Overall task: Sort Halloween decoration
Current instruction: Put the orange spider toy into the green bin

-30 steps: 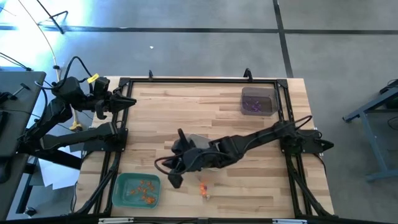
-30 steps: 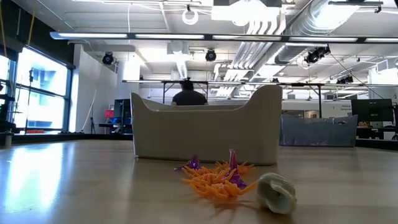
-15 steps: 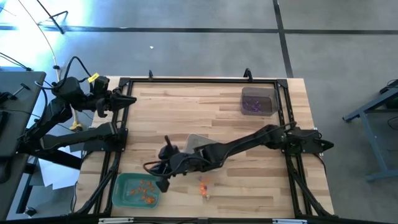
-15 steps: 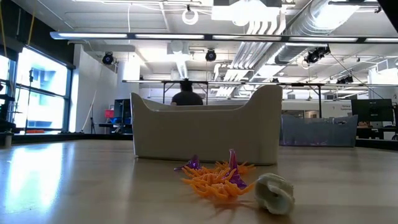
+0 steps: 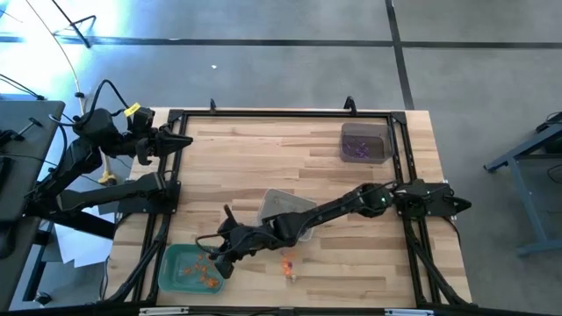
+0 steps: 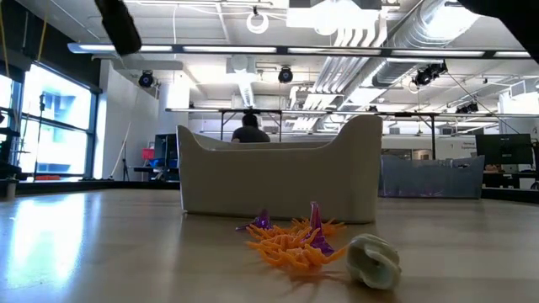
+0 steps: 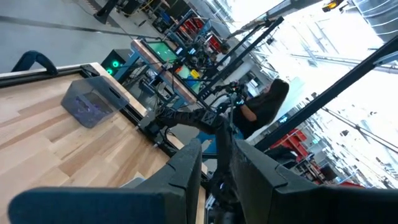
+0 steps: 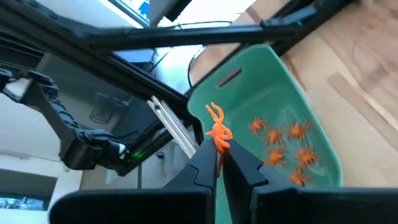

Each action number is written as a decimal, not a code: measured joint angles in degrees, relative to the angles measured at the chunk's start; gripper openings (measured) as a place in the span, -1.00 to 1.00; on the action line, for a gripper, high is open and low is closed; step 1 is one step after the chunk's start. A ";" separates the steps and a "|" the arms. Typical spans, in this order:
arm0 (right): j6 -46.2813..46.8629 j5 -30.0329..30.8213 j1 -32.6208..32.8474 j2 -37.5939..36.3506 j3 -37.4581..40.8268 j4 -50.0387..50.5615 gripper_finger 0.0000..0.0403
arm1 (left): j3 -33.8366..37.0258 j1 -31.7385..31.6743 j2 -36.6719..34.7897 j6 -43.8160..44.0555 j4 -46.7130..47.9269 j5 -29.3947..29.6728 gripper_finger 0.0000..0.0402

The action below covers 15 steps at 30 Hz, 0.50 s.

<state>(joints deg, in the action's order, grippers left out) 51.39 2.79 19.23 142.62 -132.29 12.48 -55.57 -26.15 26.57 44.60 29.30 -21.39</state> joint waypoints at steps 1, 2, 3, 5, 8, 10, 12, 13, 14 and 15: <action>0.17 -0.36 0.07 0.44 0.00 -0.29 -0.97 | 0.00 0.00 0.00 0.02 0.02 0.02 -0.62; 0.22 -0.49 0.23 0.82 0.00 -0.33 -0.97 | 0.00 0.00 0.00 0.13 0.02 0.04 -0.62; 0.20 -0.51 0.33 1.10 0.00 -0.19 -0.97 | 0.00 0.00 0.00 0.26 0.00 0.09 -0.62; 0.22 -0.55 0.51 1.69 0.00 -0.34 -0.97 | 0.00 0.00 0.00 0.33 0.01 0.09 -0.62; 1.83 -0.61 0.70 2.57 0.00 -0.46 -0.97 | 0.00 -0.01 -0.02 0.35 0.01 0.09 -0.62; 2.60 -0.83 0.75 2.96 0.04 0.28 -0.97 | 0.00 0.00 0.00 0.33 0.00 0.09 -0.62; 2.60 -0.83 0.76 3.28 0.04 0.12 -0.97 | 0.00 -0.01 0.00 0.33 0.01 0.09 -0.62; 2.64 -0.83 0.80 3.35 0.04 0.16 -0.97 | 0.00 0.00 0.00 0.31 0.02 0.09 -0.62; 2.78 -0.82 0.81 3.35 0.04 0.18 -0.97 | 0.00 0.00 -0.02 0.31 0.02 0.10 -0.62; 2.91 -0.81 0.81 3.35 0.04 0.17 -0.97 | 0.00 0.00 -0.02 0.31 0.02 0.10 -0.62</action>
<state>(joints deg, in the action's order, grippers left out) 54.30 1.98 20.03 145.97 -132.25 12.65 -55.57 -26.15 26.55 44.91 29.32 -21.28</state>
